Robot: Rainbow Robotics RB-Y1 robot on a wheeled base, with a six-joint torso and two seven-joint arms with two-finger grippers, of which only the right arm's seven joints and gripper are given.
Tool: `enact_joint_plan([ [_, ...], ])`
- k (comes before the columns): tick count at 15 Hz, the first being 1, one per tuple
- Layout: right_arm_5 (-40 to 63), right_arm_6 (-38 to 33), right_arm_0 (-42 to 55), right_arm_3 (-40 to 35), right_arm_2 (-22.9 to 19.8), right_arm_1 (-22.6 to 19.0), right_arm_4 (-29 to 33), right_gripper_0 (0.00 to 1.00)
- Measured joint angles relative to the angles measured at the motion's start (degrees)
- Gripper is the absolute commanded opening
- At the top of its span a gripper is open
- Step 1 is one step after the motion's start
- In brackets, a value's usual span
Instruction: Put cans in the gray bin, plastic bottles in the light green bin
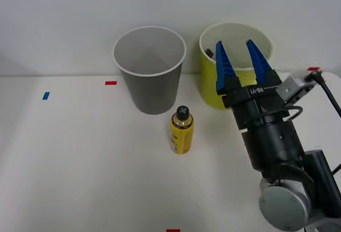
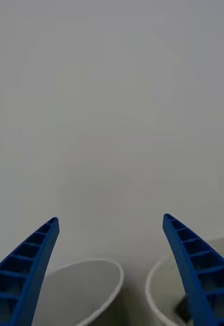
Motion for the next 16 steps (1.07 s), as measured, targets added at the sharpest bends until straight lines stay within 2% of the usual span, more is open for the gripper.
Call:
enact_joint_plan([
  [2, -2.4, 0.1, 6.5, -2.4, -0.1, -3.4, 1.5, 0.68],
  [4, -3.8, 0.3, 13.6, -3.1, -1.4, -3.8, 5.1, 0.68],
  [9, 0.7, 0.0, 27.3, -3.3, -7.5, 4.7, 21.5, 0.68],
  [10, 1.5, 0.1, 28.8, -3.3, -8.2, 6.0, 23.2, 0.68],
  [14, 3.2, -0.3, 31.6, -3.4, -11.2, 7.6, 29.8, 0.69],
  [16, 3.4, -3.4, 33.4, -3.4, -11.7, 7.9, 32.5, 0.68],
])
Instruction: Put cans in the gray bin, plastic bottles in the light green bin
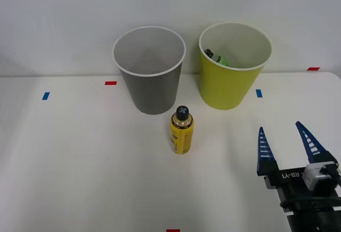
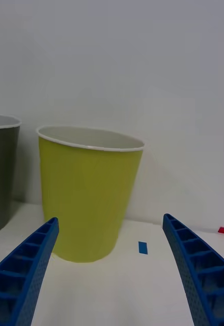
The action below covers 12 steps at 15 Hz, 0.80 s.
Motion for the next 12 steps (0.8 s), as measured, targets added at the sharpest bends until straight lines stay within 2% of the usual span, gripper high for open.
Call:
enact_joint_plan([
  [4, -0.4, -17.4, 4.4, 0.6, -0.8, 1.4, 11.4, 0.68],
  [8, -7.9, -33.7, 5.5, 10.2, -1.8, 4.7, 23.7, 0.68],
  [12, -15.0, -48.3, 9.2, 15.7, -4.4, 9.3, 35.3, 0.68],
])
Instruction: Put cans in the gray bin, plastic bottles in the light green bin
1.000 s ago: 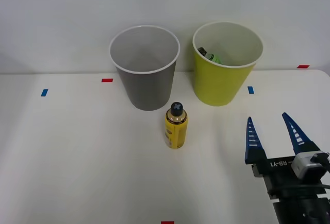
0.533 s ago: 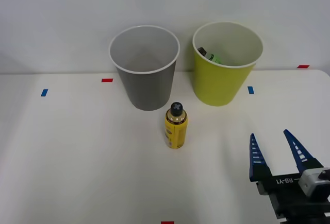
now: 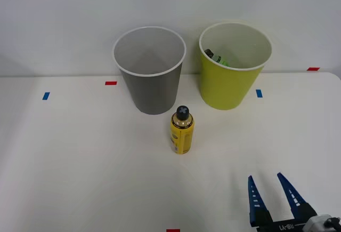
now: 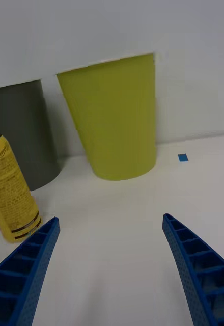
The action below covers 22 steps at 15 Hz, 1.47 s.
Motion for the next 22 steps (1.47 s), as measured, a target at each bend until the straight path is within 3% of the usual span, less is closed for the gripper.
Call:
enact_joint_plan([
  [3, -7.1, -6.6, 2.0, 4.4, -3.3, 4.3, 6.2, 0.68],
  [7, -15.3, -5.9, 1.6, 9.9, -5.1, 6.1, 8.0, 0.68],
  [9, -18.1, -2.9, 1.8, 11.1, -6.2, 6.7, 9.7, 0.68],
  [11, -18.7, 5.8, 2.4, 11.3, -6.5, 6.8, 10.2, 0.68],
  [14, -20.4, 12.3, 2.5, 14.8, -5.2, 6.6, 7.7, 0.68],
  [17, -24.6, 13.3, 0.7, 19.5, -5.1, 6.6, 5.5, 0.68],
  [22, -24.9, 13.5, 0.5, 19.4, -6.9, 6.5, 5.1, 0.68],
])
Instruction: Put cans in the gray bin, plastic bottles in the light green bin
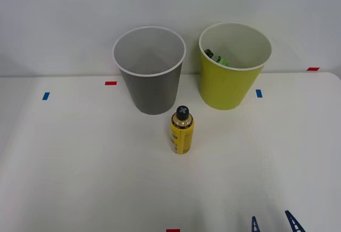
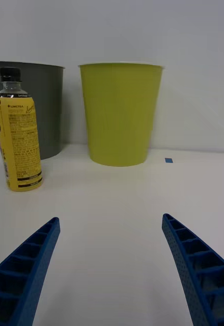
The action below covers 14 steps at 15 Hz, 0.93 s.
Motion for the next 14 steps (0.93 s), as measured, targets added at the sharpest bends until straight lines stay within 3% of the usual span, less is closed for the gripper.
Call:
enact_joint_plan([
  [14, 0.0, 0.1, 0.0, 0.0, -0.1, -0.1, 0.0, 0.68],
])
